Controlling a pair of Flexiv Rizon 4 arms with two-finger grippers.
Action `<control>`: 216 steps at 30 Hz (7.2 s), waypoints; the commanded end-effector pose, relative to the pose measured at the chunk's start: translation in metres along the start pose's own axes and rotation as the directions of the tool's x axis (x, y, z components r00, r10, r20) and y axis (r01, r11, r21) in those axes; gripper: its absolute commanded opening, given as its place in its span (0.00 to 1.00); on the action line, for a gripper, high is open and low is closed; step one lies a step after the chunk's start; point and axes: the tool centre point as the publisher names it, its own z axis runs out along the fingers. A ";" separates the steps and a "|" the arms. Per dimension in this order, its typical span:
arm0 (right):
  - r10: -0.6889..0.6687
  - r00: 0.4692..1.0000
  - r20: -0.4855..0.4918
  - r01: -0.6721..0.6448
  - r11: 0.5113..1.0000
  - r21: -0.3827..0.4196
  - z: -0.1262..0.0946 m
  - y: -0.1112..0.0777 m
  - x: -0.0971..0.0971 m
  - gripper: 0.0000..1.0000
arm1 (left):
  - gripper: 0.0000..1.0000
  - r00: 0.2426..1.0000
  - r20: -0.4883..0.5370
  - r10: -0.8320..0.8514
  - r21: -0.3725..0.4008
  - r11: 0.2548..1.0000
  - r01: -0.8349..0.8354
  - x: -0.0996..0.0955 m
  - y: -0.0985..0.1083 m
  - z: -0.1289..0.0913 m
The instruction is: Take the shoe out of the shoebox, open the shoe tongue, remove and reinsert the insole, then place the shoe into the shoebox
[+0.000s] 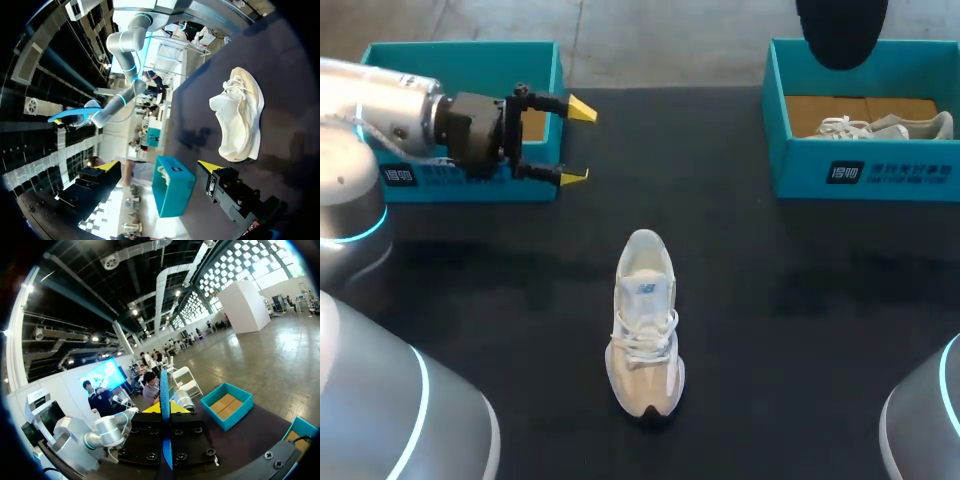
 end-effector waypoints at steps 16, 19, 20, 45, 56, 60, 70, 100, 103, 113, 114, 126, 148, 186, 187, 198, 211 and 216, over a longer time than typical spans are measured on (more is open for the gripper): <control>0.001 1.000 0.002 -0.001 1.000 0.003 0.001 0.001 -0.001 0.00 | 1.00 0.980 0.159 0.119 0.011 0.992 -0.122 -0.023 0.003 -0.010; 0.001 1.000 0.002 -0.001 1.000 0.003 0.001 0.001 -0.001 0.00 | 1.00 0.980 0.159 0.119 0.011 0.992 -0.122 -0.023 0.003 -0.010; 0.001 1.000 0.002 -0.001 1.000 0.003 0.001 0.001 -0.001 0.00 | 1.00 0.980 0.159 0.119 0.011 0.992 -0.122 -0.023 0.003 -0.010; 0.407 0.896 -0.175 -0.425 0.901 -0.081 0.068 -0.018 -0.022 0.00 | 1.00 0.980 0.159 0.119 0.011 0.992 -0.122 -0.023 0.003 -0.010; 0.678 0.733 -0.056 -0.680 0.733 -0.030 0.089 -0.053 -0.008 0.00 | 1.00 0.980 0.159 0.119 0.011 0.992 -0.122 -0.023 0.003 -0.010; 0.700 0.714 -0.027 -0.700 0.713 -0.026 0.098 -0.063 -0.014 0.00 | 1.00 0.980 0.159 0.119 0.011 0.992 -0.122 -0.023 0.003 -0.010; 0.720 0.693 -0.049 -0.719 0.694 0.026 0.126 -0.079 -0.057 0.00 | 1.00 0.980 0.159 0.119 0.011 0.992 -0.122 -0.023 0.003 -0.010; 0.779 0.625 -0.054 -0.772 0.627 0.109 0.154 -0.097 -0.112 0.00 | 1.00 0.980 0.159 0.119 0.011 0.992 -0.122 -0.023 0.003 -0.010; 0.798 0.599 -0.065 -0.790 0.602 0.115 0.165 -0.110 -0.131 0.00 | 1.00 0.980 0.159 0.119 0.011 0.992 -0.122 -0.023 0.003 -0.010; 0.828 0.557 -0.058 -0.820 0.560 0.117 0.178 -0.152 -0.175 0.00 | 1.00 0.980 0.159 0.119 0.011 0.992 -0.122 -0.023 0.003 -0.010; 0.831 0.551 -0.068 -0.823 0.556 0.116 0.179 -0.156 -0.178 0.00 | 1.00 0.980 0.159 0.119 0.011 0.992 -0.122 -0.023 0.003 -0.010; 0.865 0.494 -0.087 -0.851 0.501 0.153 0.191 -0.191 -0.206 0.00 | 1.00 0.980 0.159 0.119 0.011 0.992 -0.122 -0.023 0.003 -0.010; 0.916 0.396 -0.066 -0.904 0.401 0.148 0.192 -0.199 -0.215 0.00 | 1.00 0.980 0.159 0.119 0.011 0.992 -0.122 -0.023 0.003 -0.010; 0.916 0.396 -0.066 -0.904 0.401 0.148 0.192 -0.199 -0.215 0.00 | 1.00 0.934 0.157 0.321 -0.025 0.947 -0.321 -0.028 -0.038 0.030; 0.916 0.396 -0.066 -0.904 0.401 0.148 0.192 -0.199 -0.215 0.00 | 1.00 0.933 0.157 0.323 -0.024 0.946 -0.323 -0.028 -0.038 0.033; 0.916 0.396 -0.066 -0.904 0.401 0.148 0.192 -0.199 -0.215 0.00 | 1.00 0.913 0.174 0.369 -0.030 0.929 -0.370 -0.034 -0.038 0.057; 0.916 0.396 -0.066 -0.904 0.401 0.148 0.192 -0.199 -0.215 0.00 | 1.00 0.899 0.193 0.392 -0.041 0.919 -0.392 -0.035 -0.039 0.079; 0.916 0.396 -0.066 -0.904 0.401 0.148 0.192 -0.199 -0.215 0.00 | 0.99 0.892 0.205 0.402 -0.048 0.915 -0.401 -0.040 -0.039 0.087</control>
